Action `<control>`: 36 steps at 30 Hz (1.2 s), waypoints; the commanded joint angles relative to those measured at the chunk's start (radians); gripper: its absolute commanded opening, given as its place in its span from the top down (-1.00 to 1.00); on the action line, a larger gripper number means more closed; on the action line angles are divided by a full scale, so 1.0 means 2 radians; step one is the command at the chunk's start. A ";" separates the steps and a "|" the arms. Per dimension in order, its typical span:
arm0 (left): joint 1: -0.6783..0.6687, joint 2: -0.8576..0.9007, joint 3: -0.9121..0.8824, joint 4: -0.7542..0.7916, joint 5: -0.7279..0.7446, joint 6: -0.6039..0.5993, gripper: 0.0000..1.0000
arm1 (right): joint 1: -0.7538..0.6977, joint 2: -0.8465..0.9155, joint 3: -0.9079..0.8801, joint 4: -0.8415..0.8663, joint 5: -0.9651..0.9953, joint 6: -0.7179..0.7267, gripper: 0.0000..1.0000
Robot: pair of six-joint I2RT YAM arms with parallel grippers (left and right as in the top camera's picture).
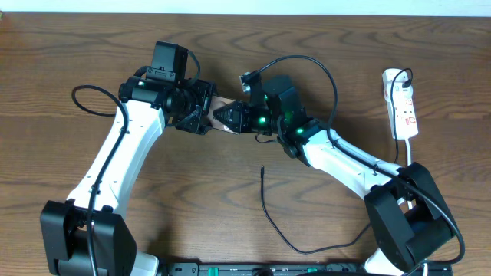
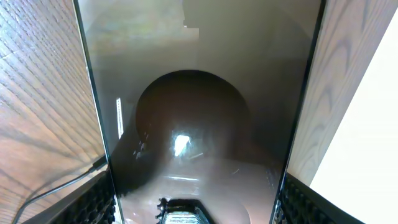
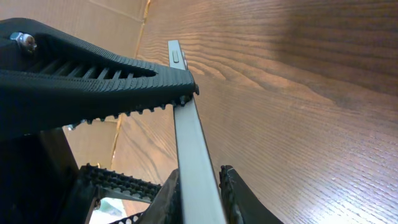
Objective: Plug charger to phone and switch on socket
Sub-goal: 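Grasp the phone's top edge with the right gripper beside the left, then open the left gripper and release the phone to the right gripper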
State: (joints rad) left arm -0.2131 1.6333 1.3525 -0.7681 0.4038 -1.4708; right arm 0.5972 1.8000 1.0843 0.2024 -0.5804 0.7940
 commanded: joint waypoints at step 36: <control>-0.004 -0.018 0.013 0.001 0.017 -0.004 0.27 | 0.009 0.006 0.006 0.000 0.003 0.007 0.92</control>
State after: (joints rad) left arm -0.2131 1.6333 1.3525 -0.7704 0.4011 -1.4700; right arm 0.5972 1.8000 1.0847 0.2073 -0.5945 0.7959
